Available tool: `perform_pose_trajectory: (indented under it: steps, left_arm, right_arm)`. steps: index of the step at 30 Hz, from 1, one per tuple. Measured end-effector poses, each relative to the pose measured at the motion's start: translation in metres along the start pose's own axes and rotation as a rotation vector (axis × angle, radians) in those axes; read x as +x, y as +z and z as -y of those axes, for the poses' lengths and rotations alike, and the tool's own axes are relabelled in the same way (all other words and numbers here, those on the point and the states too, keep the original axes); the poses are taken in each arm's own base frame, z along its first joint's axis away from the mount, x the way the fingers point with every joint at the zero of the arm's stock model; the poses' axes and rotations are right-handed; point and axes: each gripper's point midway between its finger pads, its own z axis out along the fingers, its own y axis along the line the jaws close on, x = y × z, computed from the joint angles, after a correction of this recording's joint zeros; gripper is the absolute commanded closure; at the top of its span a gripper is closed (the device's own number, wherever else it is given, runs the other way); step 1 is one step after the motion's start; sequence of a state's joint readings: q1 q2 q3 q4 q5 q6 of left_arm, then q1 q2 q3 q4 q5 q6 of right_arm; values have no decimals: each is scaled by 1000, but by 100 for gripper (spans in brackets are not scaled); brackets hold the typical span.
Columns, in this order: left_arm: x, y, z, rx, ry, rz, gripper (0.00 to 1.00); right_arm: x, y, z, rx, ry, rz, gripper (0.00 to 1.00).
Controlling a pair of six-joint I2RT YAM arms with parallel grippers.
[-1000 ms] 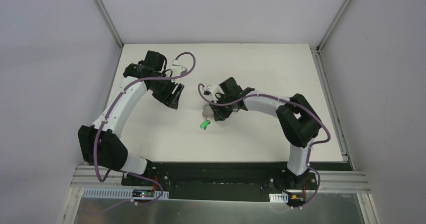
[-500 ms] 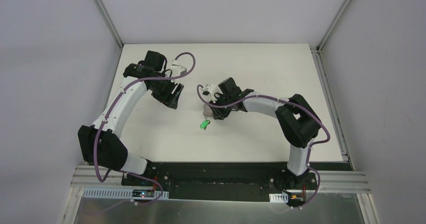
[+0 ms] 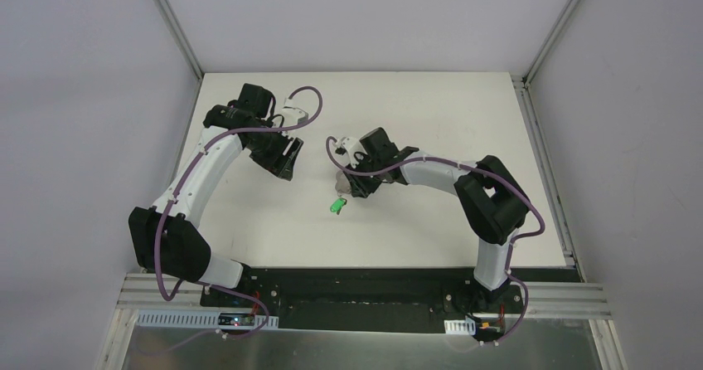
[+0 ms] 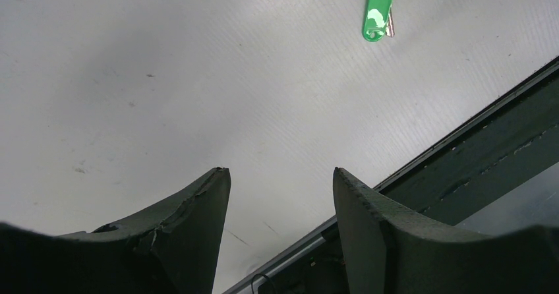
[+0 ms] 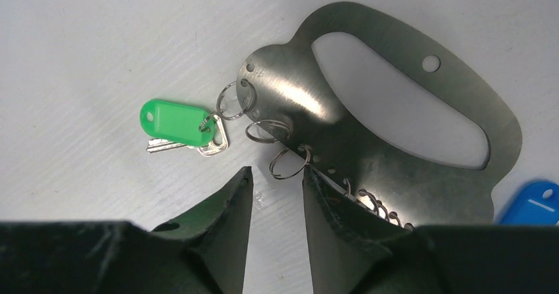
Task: Put the keys on the keyring
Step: Pick up the keyring from the center of the board.
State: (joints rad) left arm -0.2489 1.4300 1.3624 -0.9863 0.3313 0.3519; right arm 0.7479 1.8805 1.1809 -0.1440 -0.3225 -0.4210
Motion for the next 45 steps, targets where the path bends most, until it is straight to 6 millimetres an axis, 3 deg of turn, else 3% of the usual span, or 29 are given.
perform_pose_trajectory:
  steps: [13,37,45]
  left_arm:
    - [0,0,0,0,0,0,40]
    - [1,1,0,1,-1,-4,40]
    - [1,1,0,1,-1,-4,40]
  right_arm:
    - [-21,-5,-3,5,87,35,70]
    - [-17,-5,-1,28,157,5,69]
    - [-25,-15,-2,34,160,38,69]
